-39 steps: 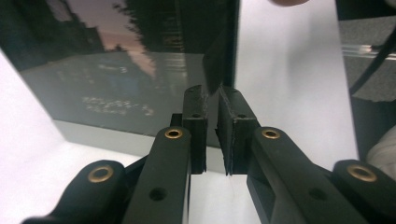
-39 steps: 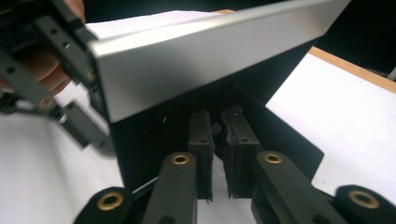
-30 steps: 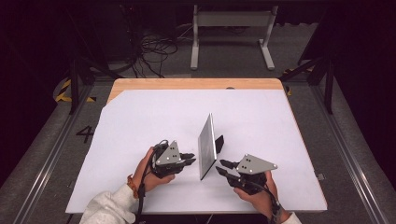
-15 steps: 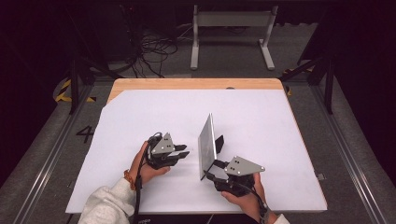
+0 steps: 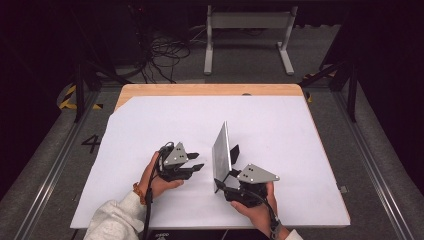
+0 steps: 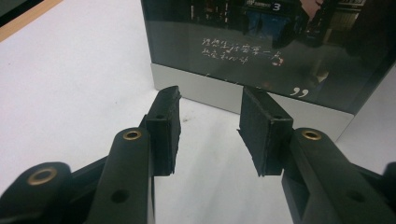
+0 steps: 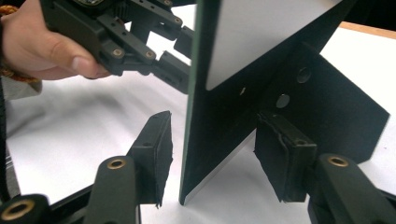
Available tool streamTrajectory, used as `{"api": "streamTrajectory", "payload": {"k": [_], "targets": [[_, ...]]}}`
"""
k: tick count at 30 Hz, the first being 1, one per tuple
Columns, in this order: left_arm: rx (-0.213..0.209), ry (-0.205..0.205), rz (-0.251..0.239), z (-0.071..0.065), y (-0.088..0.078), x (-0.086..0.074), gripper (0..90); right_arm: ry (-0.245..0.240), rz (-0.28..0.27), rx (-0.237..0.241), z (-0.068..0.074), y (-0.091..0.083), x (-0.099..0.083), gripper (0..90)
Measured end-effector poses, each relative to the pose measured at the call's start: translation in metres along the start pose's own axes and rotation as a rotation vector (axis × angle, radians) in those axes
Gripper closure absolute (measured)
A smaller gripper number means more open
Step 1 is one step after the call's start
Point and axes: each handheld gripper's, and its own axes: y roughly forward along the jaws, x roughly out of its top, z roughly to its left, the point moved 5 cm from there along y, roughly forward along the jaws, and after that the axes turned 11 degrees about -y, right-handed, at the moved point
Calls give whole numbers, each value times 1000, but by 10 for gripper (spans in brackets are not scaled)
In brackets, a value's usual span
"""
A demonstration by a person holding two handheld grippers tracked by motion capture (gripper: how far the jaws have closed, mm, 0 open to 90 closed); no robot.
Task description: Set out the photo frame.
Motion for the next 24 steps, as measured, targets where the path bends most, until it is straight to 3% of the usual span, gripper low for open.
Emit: {"api": "streamTrajectory", "payload": {"k": [3, 8, 14, 18, 24], "targets": [[2, 0, 2, 0, 0, 0, 574, 9, -4, -32, -5, 2, 1, 462], [1, -5, 1, 0, -2, -1, 556, 4, -4, -34, -6, 3, 2, 465], [1, 15, 6, -2, -2, -1, 549, -18, 0, -15, -7, -1, 1, 528], [-4, 18, 16, -1, 0, -2, 541, -37, -6, -4, -12, -6, -2, 620], [-5, 13, 23, 0, 3, -3, 523, -52, -10, 26, -15, -9, -4, 629]]}}
